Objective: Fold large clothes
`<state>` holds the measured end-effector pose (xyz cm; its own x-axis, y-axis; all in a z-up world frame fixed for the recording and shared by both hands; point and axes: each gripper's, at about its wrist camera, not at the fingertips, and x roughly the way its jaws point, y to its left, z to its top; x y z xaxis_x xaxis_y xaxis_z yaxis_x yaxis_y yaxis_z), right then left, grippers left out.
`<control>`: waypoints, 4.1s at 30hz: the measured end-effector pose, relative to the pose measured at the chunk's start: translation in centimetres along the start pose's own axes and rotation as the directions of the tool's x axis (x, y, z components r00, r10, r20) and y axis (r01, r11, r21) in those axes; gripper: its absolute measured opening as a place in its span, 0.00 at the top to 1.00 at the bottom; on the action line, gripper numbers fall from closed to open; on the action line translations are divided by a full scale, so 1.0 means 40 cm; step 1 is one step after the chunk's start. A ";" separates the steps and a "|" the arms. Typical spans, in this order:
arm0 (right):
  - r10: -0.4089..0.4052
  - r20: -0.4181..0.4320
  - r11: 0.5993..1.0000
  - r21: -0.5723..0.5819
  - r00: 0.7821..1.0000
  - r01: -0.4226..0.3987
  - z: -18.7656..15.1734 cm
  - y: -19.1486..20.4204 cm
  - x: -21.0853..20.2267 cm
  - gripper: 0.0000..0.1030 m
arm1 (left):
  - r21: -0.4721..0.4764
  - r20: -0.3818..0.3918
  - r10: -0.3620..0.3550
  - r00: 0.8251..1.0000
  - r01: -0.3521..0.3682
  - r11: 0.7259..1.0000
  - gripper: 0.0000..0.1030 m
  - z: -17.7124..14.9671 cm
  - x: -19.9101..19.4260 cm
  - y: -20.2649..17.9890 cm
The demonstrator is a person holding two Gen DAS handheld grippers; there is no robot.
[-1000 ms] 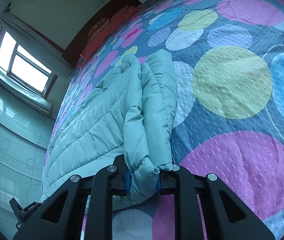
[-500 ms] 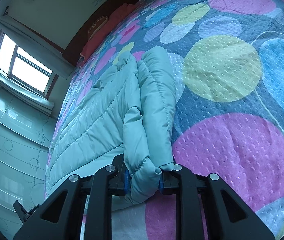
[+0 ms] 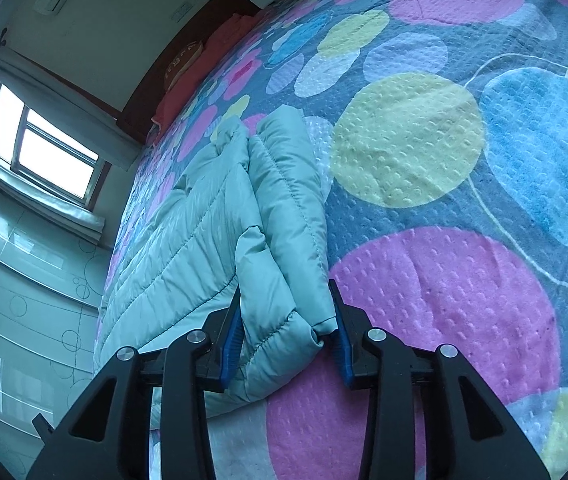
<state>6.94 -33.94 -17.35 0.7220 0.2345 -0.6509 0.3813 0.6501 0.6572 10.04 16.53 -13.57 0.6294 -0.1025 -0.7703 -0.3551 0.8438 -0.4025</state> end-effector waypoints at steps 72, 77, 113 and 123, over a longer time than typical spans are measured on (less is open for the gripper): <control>-0.296 0.068 0.612 -0.752 0.953 0.244 -0.228 0.565 0.262 0.63 | 0.580 0.300 0.321 0.898 -0.439 0.686 0.49 -0.018 0.155 -0.355; -0.322 0.113 0.562 -0.776 0.940 0.286 -0.257 0.551 0.293 0.63 | 0.589 0.277 0.324 0.905 -0.426 0.687 0.51 -0.023 0.182 -0.356; -0.319 0.149 0.549 -0.776 0.936 0.311 -0.266 0.542 0.306 0.63 | 0.178 -0.047 0.063 0.997 -0.054 0.983 0.25 0.083 0.133 -0.106; -0.319 0.153 0.547 -0.776 0.935 0.314 -0.267 0.543 0.305 0.63 | 0.210 -0.061 -0.035 0.997 0.048 0.976 0.40 0.088 0.190 -0.121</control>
<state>17.88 -9.23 -15.08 0.6418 -0.0988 -0.7605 -0.0131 0.9901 -0.1397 18.95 13.51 -15.73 0.5979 -0.1646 -0.7845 -0.1714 0.9298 -0.3257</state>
